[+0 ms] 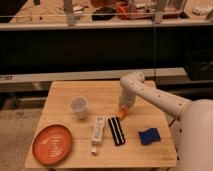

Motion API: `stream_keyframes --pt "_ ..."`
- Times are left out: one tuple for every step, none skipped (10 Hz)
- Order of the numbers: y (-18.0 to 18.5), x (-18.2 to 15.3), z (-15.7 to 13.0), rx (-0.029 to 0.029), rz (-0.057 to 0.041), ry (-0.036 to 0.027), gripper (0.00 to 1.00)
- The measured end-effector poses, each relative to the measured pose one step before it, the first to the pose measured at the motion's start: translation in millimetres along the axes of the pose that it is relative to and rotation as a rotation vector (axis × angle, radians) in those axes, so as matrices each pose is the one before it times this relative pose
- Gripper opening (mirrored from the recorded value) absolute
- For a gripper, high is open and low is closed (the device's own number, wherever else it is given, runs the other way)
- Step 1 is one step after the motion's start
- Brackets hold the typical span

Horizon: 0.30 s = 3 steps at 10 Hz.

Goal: Drag the pepper across the table

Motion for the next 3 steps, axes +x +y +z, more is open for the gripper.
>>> stream_keyframes --pt "-0.66 -2.28 0.91 -0.00155 -0.00482 0.00198 0.04" --pt "-2.74 -5.01 0.82 -0.00074 -0.00362 0.00105 0.04" --pt "-0.34 -0.02 -0.22 0.00032 0.00016 -0.00041 0.04"
